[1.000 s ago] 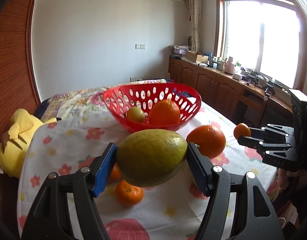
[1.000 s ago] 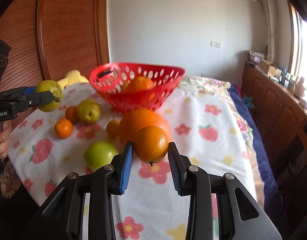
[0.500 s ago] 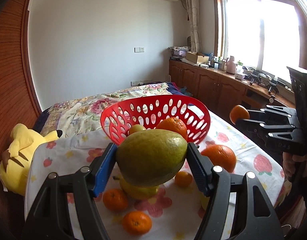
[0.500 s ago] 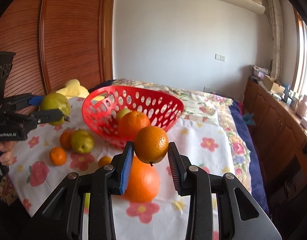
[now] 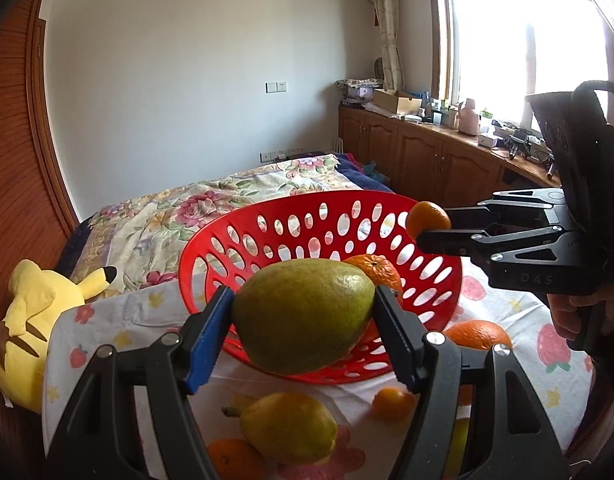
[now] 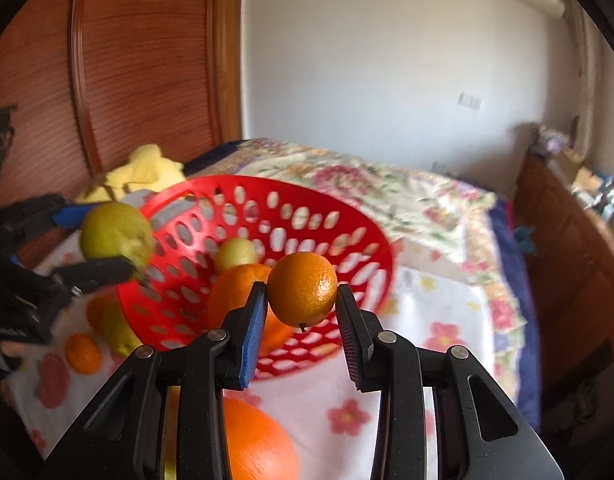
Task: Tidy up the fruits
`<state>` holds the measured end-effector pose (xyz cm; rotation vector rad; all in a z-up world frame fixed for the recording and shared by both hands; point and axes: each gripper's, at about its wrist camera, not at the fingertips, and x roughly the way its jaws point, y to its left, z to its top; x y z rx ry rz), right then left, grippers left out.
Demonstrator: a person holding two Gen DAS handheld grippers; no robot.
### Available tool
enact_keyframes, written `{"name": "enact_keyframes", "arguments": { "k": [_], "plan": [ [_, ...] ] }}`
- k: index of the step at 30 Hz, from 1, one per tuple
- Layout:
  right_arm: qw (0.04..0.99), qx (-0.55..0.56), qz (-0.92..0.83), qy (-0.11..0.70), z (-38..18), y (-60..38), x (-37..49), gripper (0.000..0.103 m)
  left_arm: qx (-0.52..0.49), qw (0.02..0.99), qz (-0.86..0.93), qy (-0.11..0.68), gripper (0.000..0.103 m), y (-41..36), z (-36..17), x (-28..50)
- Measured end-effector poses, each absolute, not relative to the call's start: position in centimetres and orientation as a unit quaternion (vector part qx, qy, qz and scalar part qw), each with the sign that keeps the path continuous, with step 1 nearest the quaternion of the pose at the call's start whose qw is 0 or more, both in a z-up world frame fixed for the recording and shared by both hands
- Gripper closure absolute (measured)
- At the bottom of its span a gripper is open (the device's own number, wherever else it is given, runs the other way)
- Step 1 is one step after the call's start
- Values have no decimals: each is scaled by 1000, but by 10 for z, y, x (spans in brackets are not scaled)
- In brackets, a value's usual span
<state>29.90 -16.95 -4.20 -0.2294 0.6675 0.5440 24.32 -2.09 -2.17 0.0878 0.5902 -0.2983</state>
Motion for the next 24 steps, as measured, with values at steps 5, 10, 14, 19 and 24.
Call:
{"name": "enact_keyframes", "arguments": {
  "k": [5, 10, 14, 19, 24],
  "plan": [
    [898, -133, 259, 331, -52, -159, 310, 69, 44, 942, -145, 298, 34, -20, -28, 254],
    [897, -141, 254, 333, -57, -157, 316, 68, 47, 940, -147, 305, 34, -23, -33, 260],
    [895, -145, 255, 337, -61, -155, 320, 68, 50, 937, -147, 312, 34, -25, -36, 266],
    [896, -130, 258, 337, -60, -158, 321, 64, 51, 935, -145, 320, 34, -26, -40, 270],
    [896, -127, 257, 338, -62, -161, 320, 64, 46, 933, -140, 328, 33, -24, -41, 276]
  ]
}}
